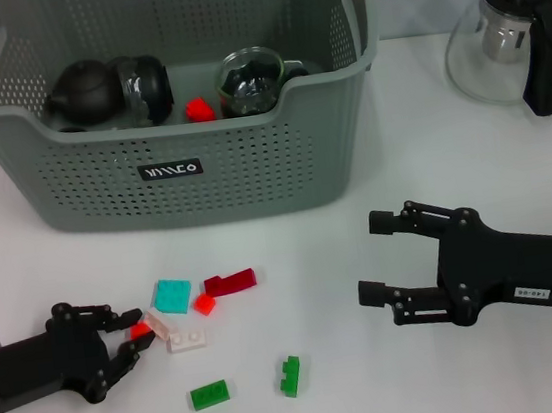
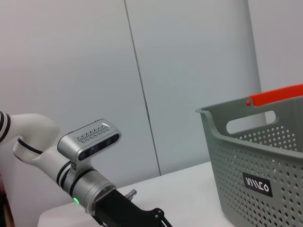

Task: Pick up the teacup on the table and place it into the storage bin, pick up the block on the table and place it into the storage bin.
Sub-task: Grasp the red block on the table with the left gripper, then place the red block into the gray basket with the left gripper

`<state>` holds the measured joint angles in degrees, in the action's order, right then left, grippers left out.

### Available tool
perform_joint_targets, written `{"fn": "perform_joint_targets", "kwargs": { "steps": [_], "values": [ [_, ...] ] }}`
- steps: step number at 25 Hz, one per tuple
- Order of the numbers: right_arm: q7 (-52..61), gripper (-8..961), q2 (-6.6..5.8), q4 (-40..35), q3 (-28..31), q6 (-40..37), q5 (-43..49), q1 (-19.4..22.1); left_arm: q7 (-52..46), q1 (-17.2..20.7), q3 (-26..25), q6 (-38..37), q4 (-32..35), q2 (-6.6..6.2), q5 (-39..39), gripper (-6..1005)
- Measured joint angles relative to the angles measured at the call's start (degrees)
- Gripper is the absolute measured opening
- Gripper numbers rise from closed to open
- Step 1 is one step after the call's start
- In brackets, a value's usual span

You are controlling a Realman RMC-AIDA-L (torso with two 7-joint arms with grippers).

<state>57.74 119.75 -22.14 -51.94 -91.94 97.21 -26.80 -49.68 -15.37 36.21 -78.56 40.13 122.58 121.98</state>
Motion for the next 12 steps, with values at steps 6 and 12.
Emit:
{"fn": "perform_joint_targets", "kwargs": {
  "steps": [6, 12],
  "values": [
    [0.00, 909, -0.04, 0.00, 0.00, -0.08, 0.12, -0.04, -2.30, -0.09, 0.00, -0.19, 0.92, -0.16, -0.03, 278],
    [0.00, 909, -0.15, 0.00, 0.00, -0.27, 0.13, 0.01, -2.86, -0.03, -0.19, -2.30, 1.77, -0.25, 0.02, 116]
  ]
}}
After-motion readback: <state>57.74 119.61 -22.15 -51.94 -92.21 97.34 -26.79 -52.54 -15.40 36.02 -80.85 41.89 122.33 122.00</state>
